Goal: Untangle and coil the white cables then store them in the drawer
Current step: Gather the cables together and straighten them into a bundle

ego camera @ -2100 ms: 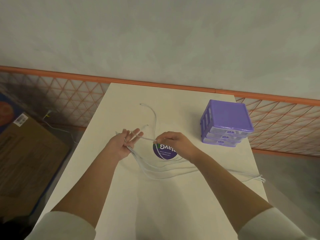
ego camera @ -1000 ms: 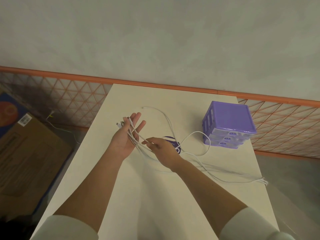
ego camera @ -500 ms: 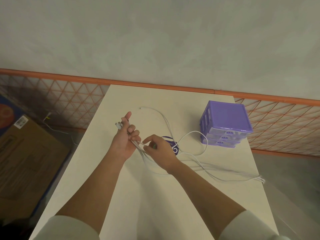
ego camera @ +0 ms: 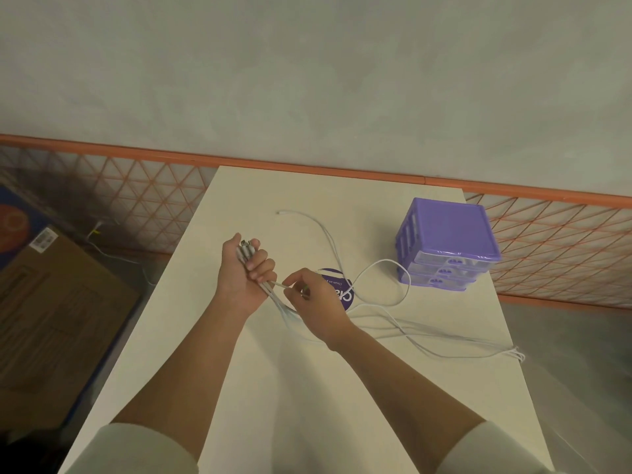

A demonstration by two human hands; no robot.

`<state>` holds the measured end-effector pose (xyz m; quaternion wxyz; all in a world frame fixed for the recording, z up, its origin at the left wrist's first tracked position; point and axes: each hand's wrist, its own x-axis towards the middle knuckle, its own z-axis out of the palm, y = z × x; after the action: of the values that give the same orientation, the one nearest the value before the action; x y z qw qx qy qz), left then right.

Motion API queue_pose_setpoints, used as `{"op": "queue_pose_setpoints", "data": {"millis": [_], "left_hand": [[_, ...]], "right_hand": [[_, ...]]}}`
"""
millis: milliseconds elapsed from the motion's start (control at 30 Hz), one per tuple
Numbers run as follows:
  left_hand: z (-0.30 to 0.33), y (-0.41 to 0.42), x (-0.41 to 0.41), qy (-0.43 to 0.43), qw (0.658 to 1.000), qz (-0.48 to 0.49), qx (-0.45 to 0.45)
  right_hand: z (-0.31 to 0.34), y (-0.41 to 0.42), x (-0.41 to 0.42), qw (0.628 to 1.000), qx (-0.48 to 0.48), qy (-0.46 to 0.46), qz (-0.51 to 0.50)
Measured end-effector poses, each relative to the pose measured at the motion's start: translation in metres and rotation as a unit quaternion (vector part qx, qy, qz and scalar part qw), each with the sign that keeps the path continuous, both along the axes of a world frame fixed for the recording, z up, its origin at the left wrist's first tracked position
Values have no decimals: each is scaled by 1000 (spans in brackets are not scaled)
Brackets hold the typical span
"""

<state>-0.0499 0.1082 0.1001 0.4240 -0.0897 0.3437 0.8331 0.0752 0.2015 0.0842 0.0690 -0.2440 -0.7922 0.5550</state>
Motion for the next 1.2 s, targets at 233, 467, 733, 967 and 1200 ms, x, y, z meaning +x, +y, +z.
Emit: {"op": "queue_pose_setpoints", "data": {"millis": [233, 467, 733, 967, 1200], "left_hand": [[4, 7, 1, -8, 999, 34, -24], [-6, 1, -7, -59, 993, 61, 78], [-10, -6, -11, -83, 982, 118, 121], [-11, -6, -9, -91, 978, 144, 117], [-7, 0, -9, -122, 975, 149, 112]], "right_hand": [[2, 3, 1, 999, -6, 36, 8], [0, 9, 3, 993, -26, -60, 96], [2, 26, 5, 973, -165, -71, 147], [-6, 19, 6, 996, 67, -10, 60], [3, 11, 3, 978, -163, -77, 108]]}}
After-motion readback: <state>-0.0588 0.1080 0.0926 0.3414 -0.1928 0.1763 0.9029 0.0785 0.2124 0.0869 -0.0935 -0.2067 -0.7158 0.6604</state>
